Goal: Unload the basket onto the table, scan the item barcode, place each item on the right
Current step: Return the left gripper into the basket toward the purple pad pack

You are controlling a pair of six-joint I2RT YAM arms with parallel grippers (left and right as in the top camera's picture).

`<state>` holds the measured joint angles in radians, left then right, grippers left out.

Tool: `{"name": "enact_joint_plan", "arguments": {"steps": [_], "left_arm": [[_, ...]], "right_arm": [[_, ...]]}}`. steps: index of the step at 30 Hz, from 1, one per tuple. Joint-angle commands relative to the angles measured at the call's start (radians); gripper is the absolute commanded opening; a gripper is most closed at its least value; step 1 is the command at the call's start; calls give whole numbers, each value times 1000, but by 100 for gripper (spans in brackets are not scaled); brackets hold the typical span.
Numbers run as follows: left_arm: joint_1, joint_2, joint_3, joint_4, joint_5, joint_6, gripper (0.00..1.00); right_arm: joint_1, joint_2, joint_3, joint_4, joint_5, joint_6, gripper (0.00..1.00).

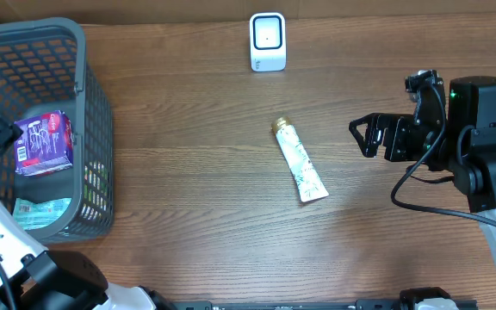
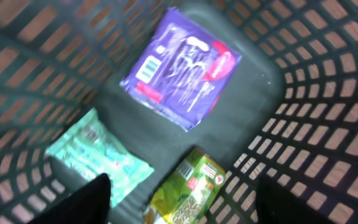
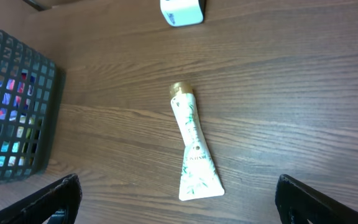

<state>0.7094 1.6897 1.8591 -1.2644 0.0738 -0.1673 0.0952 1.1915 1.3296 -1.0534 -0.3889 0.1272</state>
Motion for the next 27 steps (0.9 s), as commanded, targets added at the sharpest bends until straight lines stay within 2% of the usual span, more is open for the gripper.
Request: {"name": "enact_joint_plan", "arguments": {"steps": [1,3,8,11,13,27], "left_arm": [[-52,-10,-7,13,3,91,56],[-87,-10,-7,22,-18,124,52],[-153,-9,-7,69,-124,123,54],[-174,-3,-7,113,-151,123,64],[-177,8,-7,134,-163,124,67],[-202,204,-7,161,-164,198,64]], "right_arm": [[6,-2,24,-6,-5,-5,100],[6,-2,24,-5,-5,-5,100],[6,0,24,-8,-5,-5,100],[6,0,24,-8,-5,-5,100],[6,0,23,-8,-5,-5,100],[6,8,18,-11,-5,-5,100]]}}
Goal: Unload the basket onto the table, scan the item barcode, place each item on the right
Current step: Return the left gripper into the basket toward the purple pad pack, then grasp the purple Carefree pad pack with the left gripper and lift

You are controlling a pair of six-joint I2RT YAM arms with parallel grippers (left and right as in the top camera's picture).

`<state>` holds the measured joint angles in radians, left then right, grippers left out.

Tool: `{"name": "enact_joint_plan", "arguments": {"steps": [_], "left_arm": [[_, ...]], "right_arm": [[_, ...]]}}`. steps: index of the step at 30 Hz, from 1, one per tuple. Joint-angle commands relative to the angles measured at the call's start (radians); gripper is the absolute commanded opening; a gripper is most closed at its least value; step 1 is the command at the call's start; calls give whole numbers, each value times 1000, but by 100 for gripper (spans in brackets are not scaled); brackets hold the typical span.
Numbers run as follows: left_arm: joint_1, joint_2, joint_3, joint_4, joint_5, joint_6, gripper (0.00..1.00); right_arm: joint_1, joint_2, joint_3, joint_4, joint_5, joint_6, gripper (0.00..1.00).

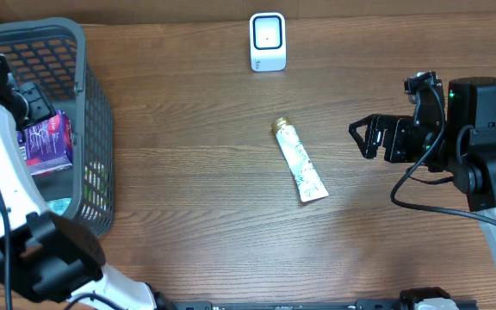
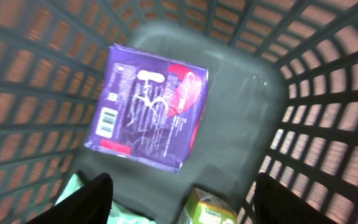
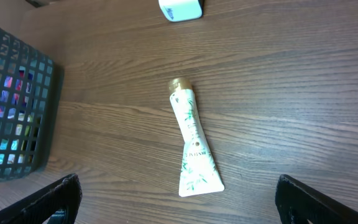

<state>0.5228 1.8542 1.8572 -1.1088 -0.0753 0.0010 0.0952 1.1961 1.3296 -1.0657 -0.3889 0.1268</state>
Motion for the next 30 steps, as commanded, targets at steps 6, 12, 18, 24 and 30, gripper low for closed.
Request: {"name": "enact_joint_plan", "arguments": {"steps": [6,12,18,24,30], "left_arm": [[-31,129,-5,15,-71,30,68],[-42,221,-5,23,-133,5,100],[-39,298,-5,36,-146,-3,100],[-56,330,-5,108,-168,30,100],[-67,330,-5,172,-237,29,100]], "right_arm": [[6,14,18,-15,-5,-4,100],[6,41,18,-22,-5,-4,100],[6,75,18,-29,-6,-4,100],[6,89,18,-28,-6,-4,100],[6,90,18,-24,-5,-3,100]]}}
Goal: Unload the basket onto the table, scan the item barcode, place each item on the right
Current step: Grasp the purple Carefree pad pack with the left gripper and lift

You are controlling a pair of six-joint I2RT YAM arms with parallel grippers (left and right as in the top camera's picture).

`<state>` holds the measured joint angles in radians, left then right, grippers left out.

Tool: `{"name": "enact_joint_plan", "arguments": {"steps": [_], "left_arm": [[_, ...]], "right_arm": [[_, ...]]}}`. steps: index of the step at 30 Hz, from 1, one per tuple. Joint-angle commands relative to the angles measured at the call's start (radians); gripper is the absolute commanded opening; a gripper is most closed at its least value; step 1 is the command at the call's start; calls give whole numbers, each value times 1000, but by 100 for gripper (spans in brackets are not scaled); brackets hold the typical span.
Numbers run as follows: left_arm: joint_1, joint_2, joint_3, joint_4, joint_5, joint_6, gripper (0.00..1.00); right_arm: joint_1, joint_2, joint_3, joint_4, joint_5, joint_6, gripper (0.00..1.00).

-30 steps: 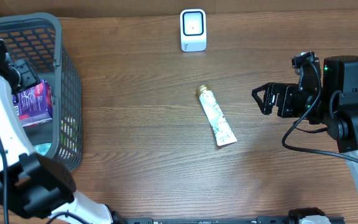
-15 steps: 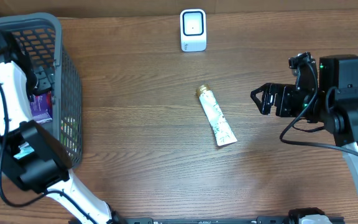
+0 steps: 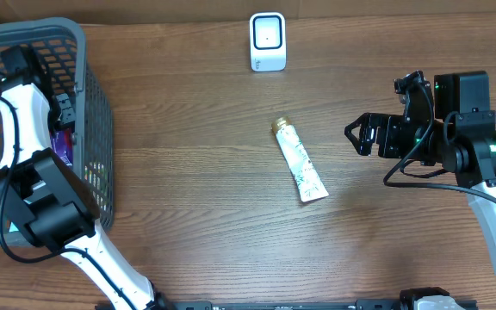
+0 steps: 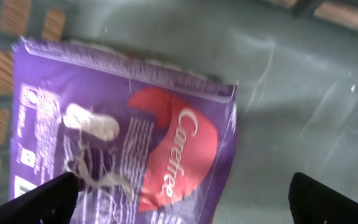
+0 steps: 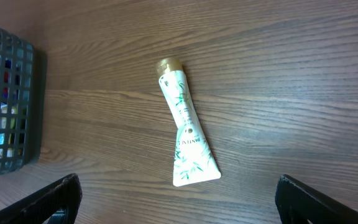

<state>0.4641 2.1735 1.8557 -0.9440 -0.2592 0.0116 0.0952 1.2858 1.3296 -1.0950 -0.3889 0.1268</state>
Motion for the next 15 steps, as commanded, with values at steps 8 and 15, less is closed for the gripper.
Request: {"name": "enact_joint_plan", "arguments": {"steps": [8,15], "left_arm": [[-8,15,-38,35,-79,18,90],[-11,15,-160,124,-88,19,89]], "right_arm": [[6,0,18,13,-5,-3,100],[6,0,18,14,-5,-3,100]]}}
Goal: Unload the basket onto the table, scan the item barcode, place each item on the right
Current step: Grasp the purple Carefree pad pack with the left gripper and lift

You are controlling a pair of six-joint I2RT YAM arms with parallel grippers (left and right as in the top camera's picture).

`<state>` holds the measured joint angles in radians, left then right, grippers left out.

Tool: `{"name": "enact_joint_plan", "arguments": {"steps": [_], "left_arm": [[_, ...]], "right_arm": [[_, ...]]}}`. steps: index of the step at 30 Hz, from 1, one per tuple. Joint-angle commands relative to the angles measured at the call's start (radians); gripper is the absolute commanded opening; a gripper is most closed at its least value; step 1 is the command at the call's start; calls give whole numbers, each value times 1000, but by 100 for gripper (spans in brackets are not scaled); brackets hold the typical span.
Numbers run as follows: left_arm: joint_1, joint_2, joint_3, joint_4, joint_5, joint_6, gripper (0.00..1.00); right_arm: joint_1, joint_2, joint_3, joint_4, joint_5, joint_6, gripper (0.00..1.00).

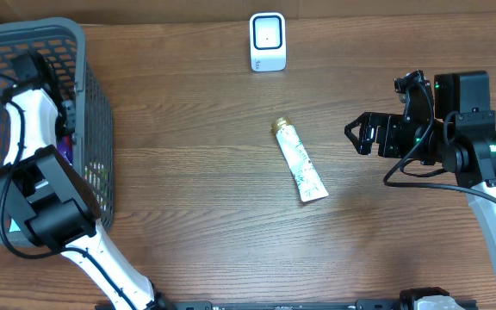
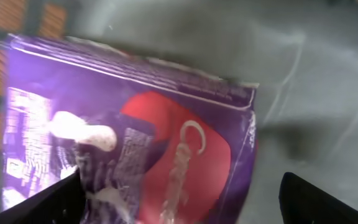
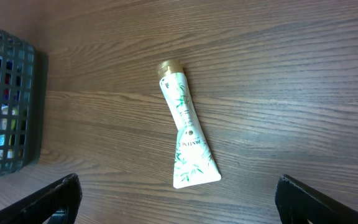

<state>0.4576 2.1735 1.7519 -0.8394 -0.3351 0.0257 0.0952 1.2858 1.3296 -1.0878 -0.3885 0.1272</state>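
A purple Carefree packet [image 2: 135, 137] lies on the basket floor and fills the left wrist view, blurred. My left gripper [image 2: 182, 208] is open just above it, one fingertip at each side, down inside the grey basket [image 1: 80, 52]. In the overhead view that gripper [image 1: 64, 116] mostly hides the packet [image 1: 65, 155]. A white tube with a gold cap [image 1: 300, 161] lies mid-table, also in the right wrist view [image 3: 188, 134]. The white scanner [image 1: 268, 41] stands at the far edge. My right gripper [image 1: 362, 136] hovers open to the right of the tube.
The basket's mesh walls stand close around the left arm. Other packets show dimly through the basket's mesh [image 3: 5, 106]. Bare wooden tabletop [image 1: 196, 215] lies between the basket and the tube.
My left gripper has come a little closer to the purple packet, which now looks larger and blurred. The right arm and the tube have not moved.
My left gripper was open high over the basket, with purple, mint and green packets below. Then it was centred over the purple packet, then deep in the basket close above it, and now closer still. The right gripper stayed open beside the tube, shifting slightly.
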Motion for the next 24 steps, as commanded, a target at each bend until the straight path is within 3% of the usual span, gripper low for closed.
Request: {"name": "enact_joint_plan", "arguments": {"steps": [1,3,11,13,19,24], "left_arm": [[-5,15,-76,35,-12,5,89],[-7,15,-106,57,-12,5,85],[-6,14,-109,54,-13,4,18],[-6,14,-103,40,-13,4,7],[-7,14,-46,-21,-11,-8,4],[-6,2,103,-138,-5,-16,4]], "right_arm": [[6,0,18,7,-6,-3,100],[6,0,18,7,-6,-3,100],[6,0,18,9,-6,-3,100],[6,0,18,8,-6,-3,100],[7,0,18,5,-6,-1,100],[7,0,18,4,-6,-1,100]]}}
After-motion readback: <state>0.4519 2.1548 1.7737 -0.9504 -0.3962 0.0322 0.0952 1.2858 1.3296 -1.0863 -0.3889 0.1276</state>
